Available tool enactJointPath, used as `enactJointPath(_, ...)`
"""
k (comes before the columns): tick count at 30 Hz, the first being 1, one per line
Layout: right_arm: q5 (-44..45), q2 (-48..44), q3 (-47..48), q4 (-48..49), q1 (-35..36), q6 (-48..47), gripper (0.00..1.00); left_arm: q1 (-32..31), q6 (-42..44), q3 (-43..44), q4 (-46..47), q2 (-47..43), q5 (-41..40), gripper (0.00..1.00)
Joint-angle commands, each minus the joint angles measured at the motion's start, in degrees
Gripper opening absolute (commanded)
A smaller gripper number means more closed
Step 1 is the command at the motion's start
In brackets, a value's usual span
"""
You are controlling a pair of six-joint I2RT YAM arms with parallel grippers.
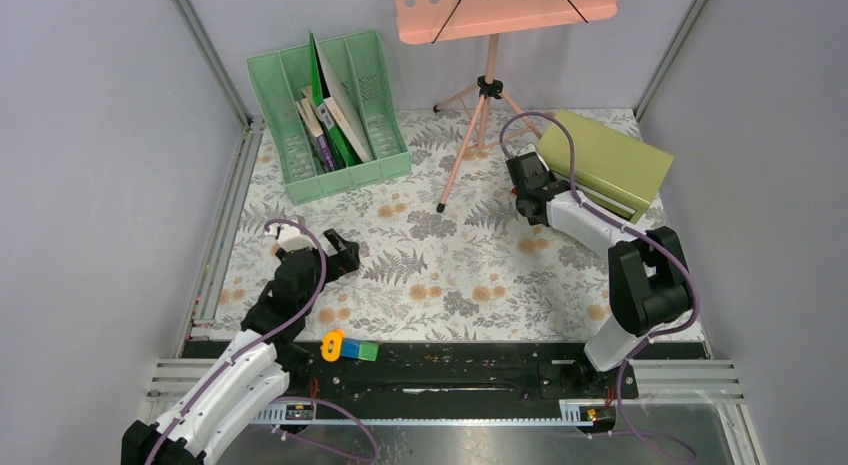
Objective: Organize the desk
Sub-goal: Place the stationery in the drawer.
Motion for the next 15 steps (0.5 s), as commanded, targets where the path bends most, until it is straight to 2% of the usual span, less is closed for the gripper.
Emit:
enactJointPath(1,5.28,0.50,2.98,1.83,-0.40,0.34,0.23,0.46,-0.12,0.36,3.05,0.16,0.91,0.99)
enactJointPath(3,5.44,0.32,2.98,1.56,-0.40,0.82,0.42,0.50,-0.14,0.36,2.98,0.13,0.99,0.99)
enactJointPath(4,5.44,0.12,3.10,1.10,-0.40,1.34,0.47,0.53,-0.12,0.36,2.99,0.12,0.99,0.99)
enactJointPath(8,4.60,-1.34,3.48,-0.95,-0.40,3.66,0.64,0.69,-0.12,0.36,3.13,0.12,1.07,0.99)
enactJointPath(11,3.10,-2.78,4.10,-3.03,-0.40,6.15,0.80,0.65,-0.12,0.36,3.11,0.24,1.08,0.99)
enactJointPath(15,-3.30,-4.97,5.67,-6.98,-0.40,9.87,0.85,0.72,-0.12,0.36,3.15,0.36,1.26,0.99)
